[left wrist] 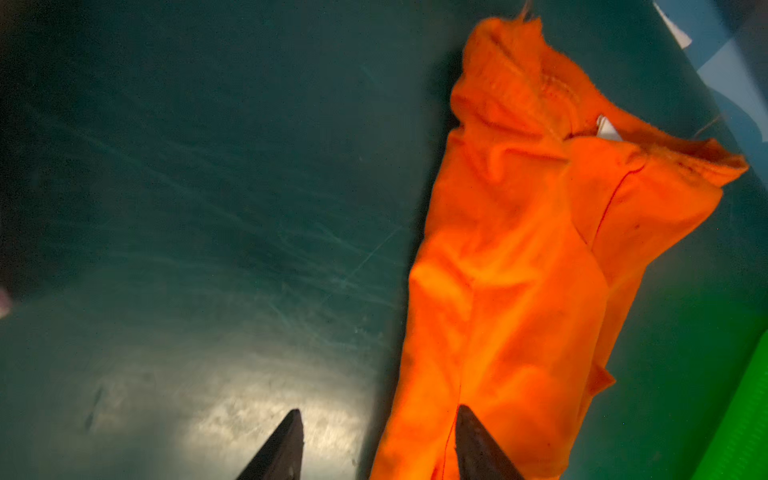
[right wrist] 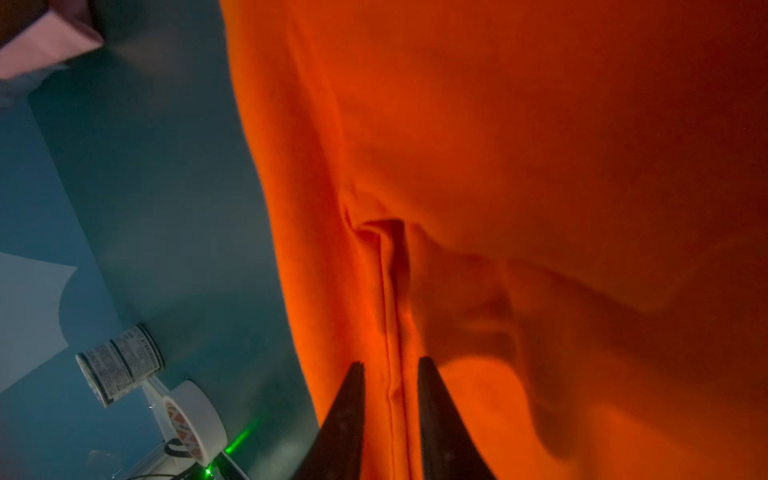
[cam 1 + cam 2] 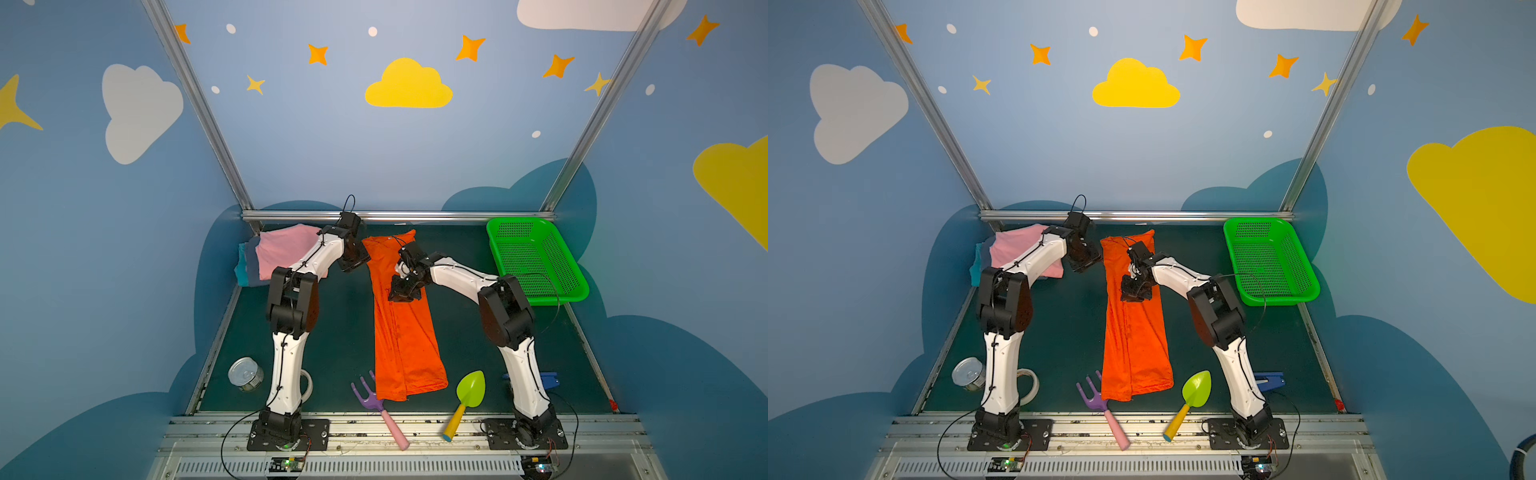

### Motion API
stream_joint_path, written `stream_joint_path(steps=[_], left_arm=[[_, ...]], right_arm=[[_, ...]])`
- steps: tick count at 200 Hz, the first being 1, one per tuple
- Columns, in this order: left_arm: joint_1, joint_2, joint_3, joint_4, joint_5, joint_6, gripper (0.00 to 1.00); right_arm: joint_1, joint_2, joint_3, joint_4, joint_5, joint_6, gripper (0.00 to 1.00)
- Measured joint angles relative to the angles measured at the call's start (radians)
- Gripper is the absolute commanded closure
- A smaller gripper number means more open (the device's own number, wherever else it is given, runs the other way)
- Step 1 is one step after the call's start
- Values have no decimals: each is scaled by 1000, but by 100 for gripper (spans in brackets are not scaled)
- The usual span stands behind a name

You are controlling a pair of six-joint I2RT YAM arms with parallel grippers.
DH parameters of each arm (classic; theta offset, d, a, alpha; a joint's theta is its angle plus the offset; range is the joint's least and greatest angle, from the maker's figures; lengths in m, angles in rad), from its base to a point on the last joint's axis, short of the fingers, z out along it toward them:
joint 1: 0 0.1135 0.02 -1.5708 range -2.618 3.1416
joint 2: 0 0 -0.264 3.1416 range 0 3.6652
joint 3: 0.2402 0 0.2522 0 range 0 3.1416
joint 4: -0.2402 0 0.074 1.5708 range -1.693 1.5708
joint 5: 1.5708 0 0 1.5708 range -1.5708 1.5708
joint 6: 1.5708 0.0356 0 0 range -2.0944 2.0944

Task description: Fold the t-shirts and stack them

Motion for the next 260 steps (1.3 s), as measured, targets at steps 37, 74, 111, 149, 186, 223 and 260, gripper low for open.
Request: stream_joint_path(steps=[37,74,111,149,186,223,260], left_arm=[[9,137,158,-27,14,18,44],[10,256,300,-58,17,34,51],[10,320,430,-76,27,43,86],[10,401,580,-89,23,42,96],[18,408,611,-79,7,39,96],[35,408,613,-67,-9,42,86],[42,406,598,-59,-12,59,44]], right_arm=[[-26,60,48,46,-61,29,73],[-40,96,99,75,-89,52,80],[-45,144,149,93,-109,72,100],[-46,146,150,85,-102,67,100],[-48,123,112,85,-67,61,100],[-59,80,77,83,-29,56,100],[-70,77,77,84,-29,57,100]])
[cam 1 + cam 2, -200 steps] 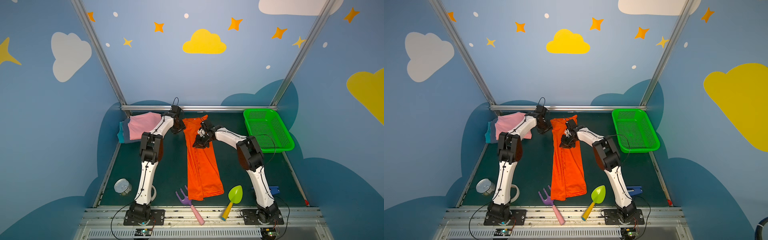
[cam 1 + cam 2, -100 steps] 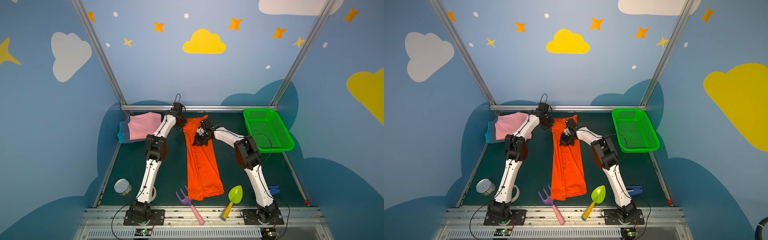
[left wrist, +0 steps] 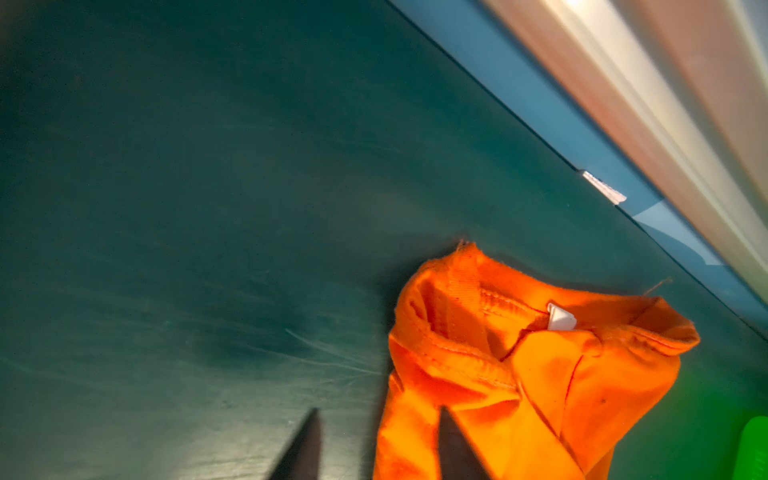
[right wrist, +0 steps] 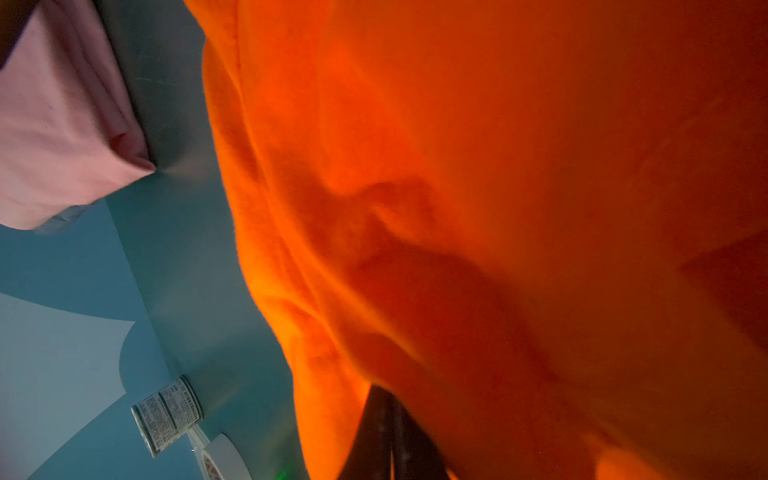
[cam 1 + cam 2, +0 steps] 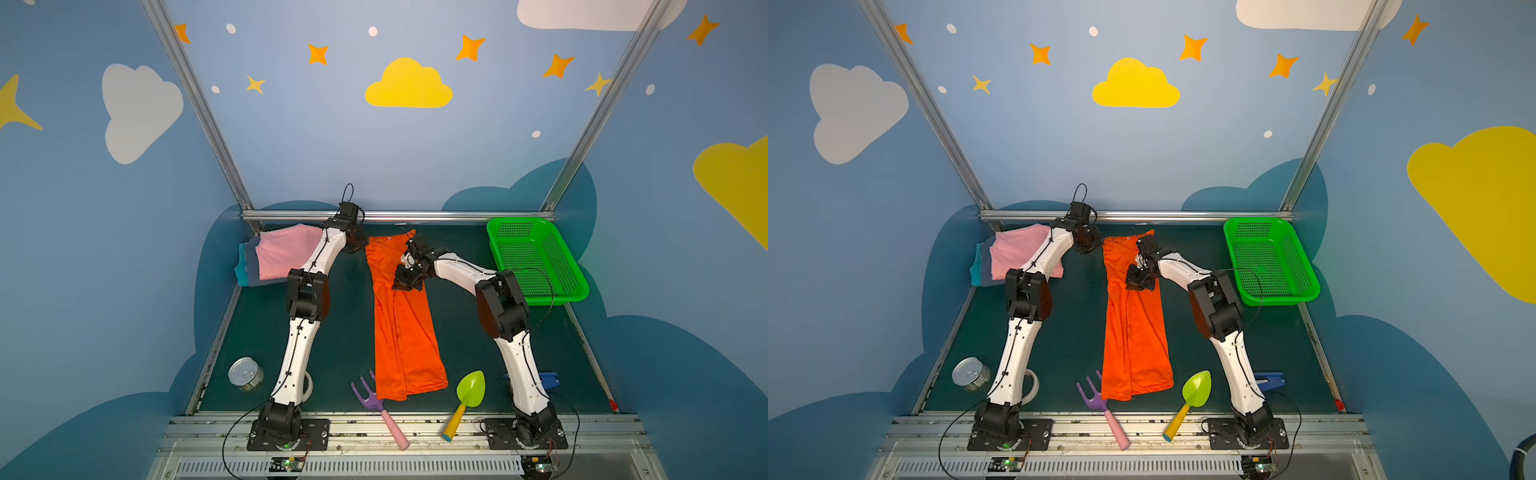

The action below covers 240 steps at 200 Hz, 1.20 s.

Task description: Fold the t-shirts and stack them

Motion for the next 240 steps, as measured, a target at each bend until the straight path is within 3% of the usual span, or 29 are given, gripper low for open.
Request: stream_joint_path(steps=[27,39,79,172,187,201,215,240], left_arm=[[-5,1,-20,12,24,2,42],[-10,3,-21,22,32,0,46],[-32,39,16,57,50,-19,96],[-3,93,93,124,32,-97,96],[3,90,93,137,30,-104,96],[8,87,93,138,32,-102,79],[10,84,87,138,39,-97,63],[2,45,4,141,60,-83,51]], right_arm=[[0,0,6,-1,-2,0,100],[0,0,7,-1,-2,0,100],[-1,0,7,-6,-1,-1,100],[4,0,-38,14,2,-4,100],[4,-2,-42,19,5,0,81],[6,-7,-42,25,6,-7,72],[9,-19,-42,16,26,-12,69],[21,-53,-42,-44,97,-40,66]])
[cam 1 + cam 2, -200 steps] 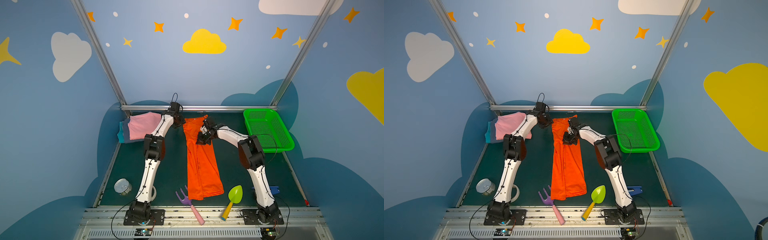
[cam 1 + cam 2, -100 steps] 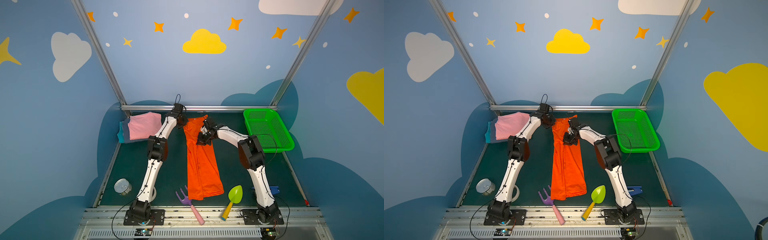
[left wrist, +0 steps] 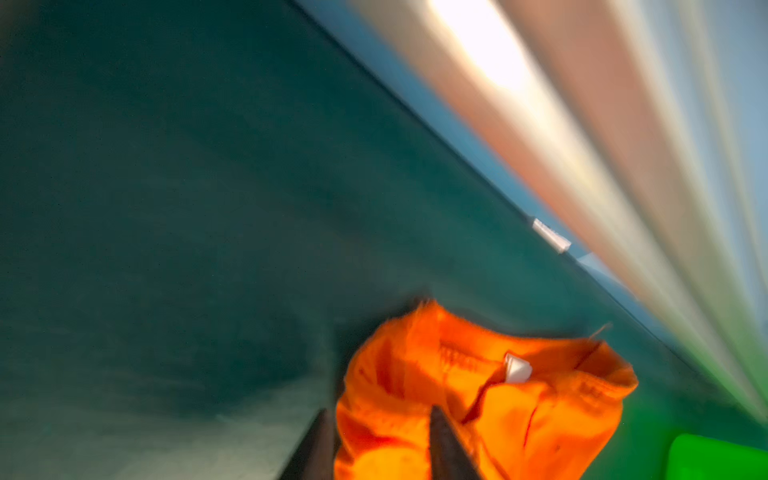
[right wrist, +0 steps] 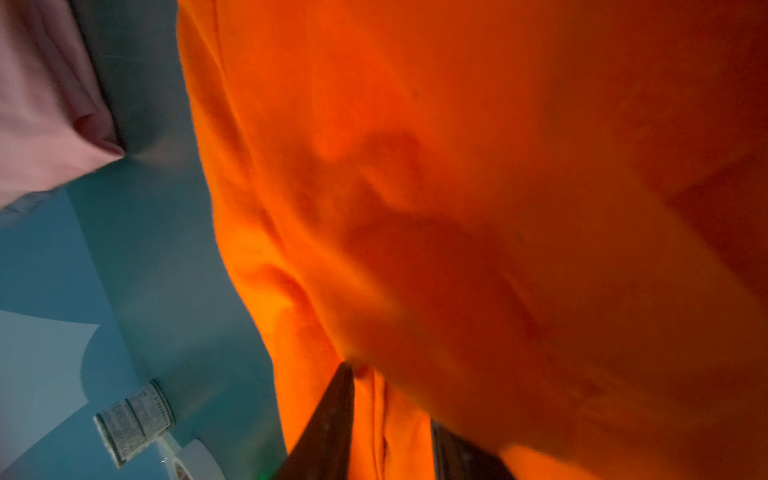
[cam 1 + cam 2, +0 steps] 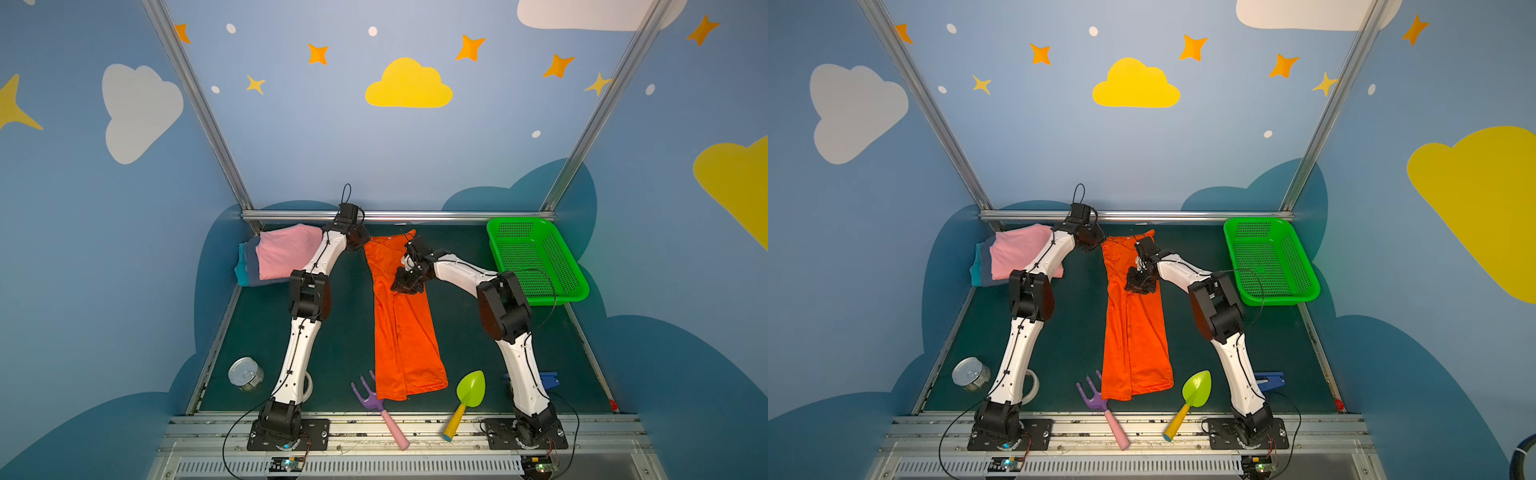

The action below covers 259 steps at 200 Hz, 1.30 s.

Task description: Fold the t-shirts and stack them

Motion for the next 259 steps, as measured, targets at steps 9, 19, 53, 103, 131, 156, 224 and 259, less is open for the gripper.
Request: stream_joint_path(steps=[9,19,53,103,131,156,224,259], left_arm=[[-5,-23,-50,9,10,6,49],[-11,-47,-106,20,15,11,47],[-35,-93,-190,58,35,23,48],[-44,-75,-146,61,54,23,77],[-31,-40,-95,60,63,19,83],[-16,-25,-85,50,72,17,84],[-5,-23,-75,41,77,10,87],[-5,13,16,22,82,-2,96]], right_arm=[[10,-21,0,-26,35,-14,65],[16,-54,-1,-53,77,-31,65],[96,-192,-1,-128,225,-89,64],[292,-174,10,-189,313,-114,62],[340,-88,12,-201,314,-95,61],[348,-42,12,-201,316,-75,61],[360,-17,12,-193,320,-55,100],[410,-13,14,-187,341,-115,100]])
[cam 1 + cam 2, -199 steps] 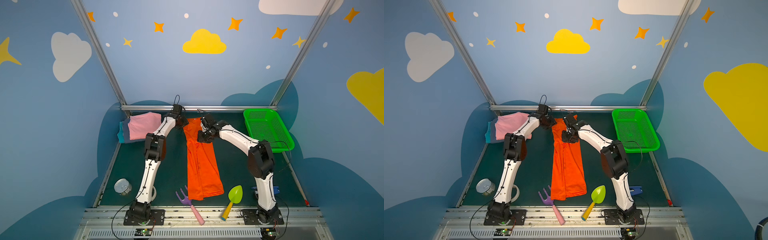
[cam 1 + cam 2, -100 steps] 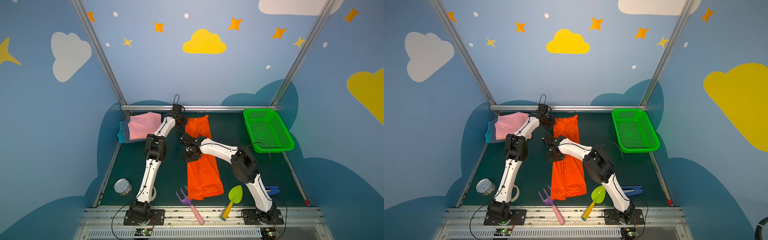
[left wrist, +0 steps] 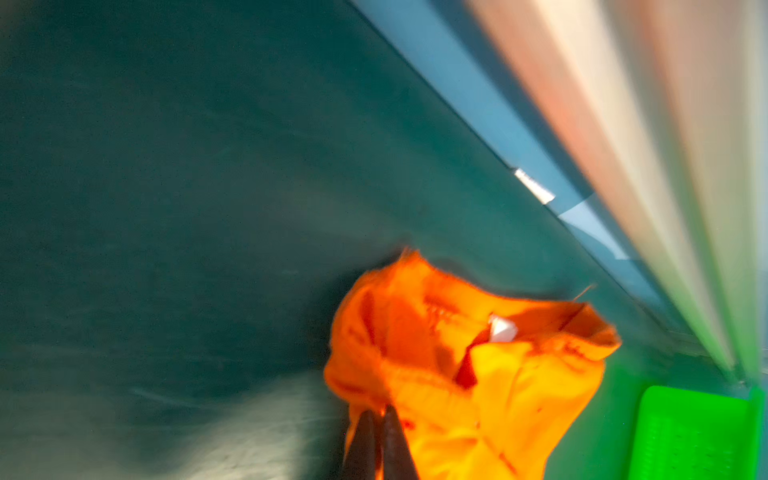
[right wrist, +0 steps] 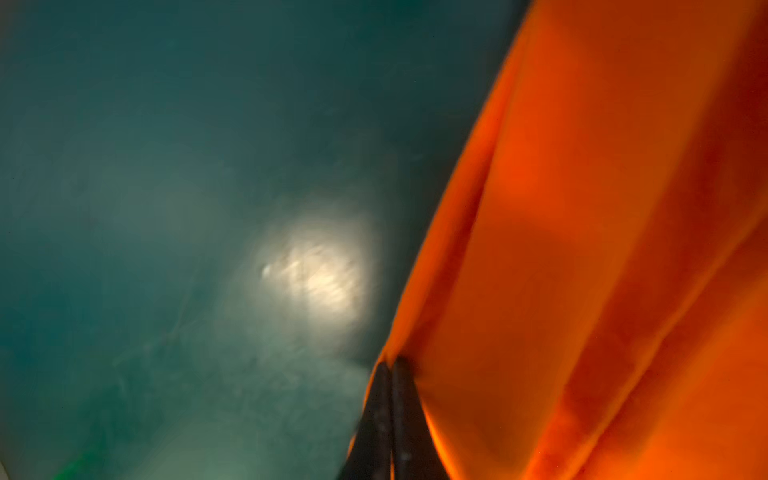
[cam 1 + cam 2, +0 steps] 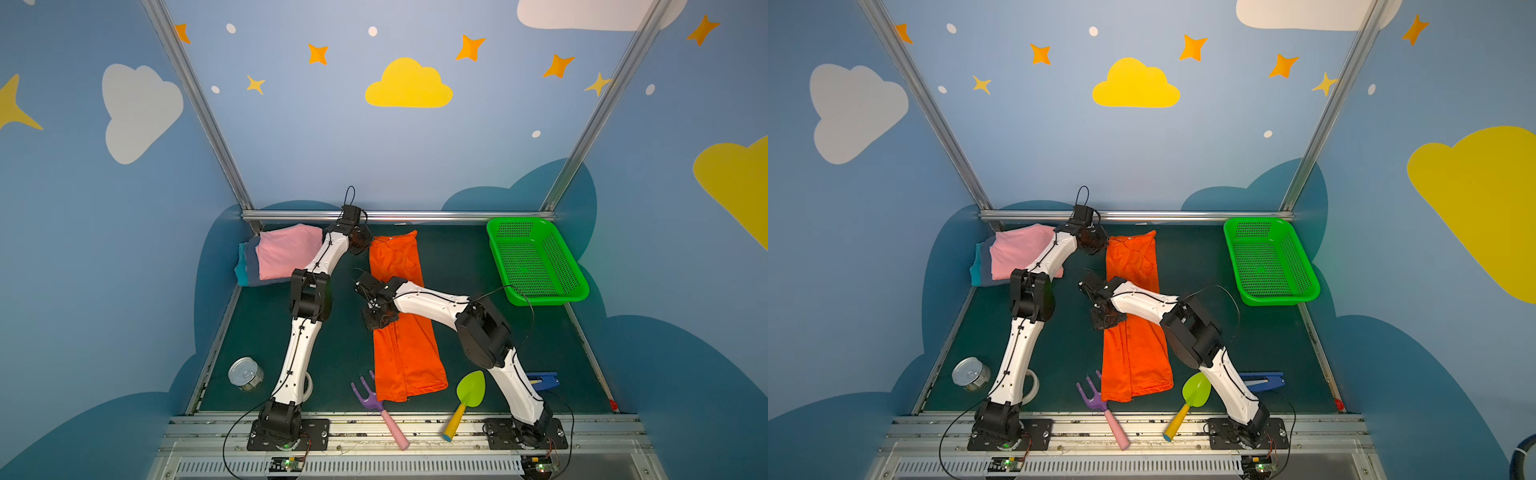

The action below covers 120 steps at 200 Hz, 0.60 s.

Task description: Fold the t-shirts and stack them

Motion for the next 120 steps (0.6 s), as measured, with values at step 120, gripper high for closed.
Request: stream_joint_path(steps=[120], left_arm=[[31,50,79,-6,24,-25,80]], right_arm=[[106,33,52,-11,-30,-136,98]])
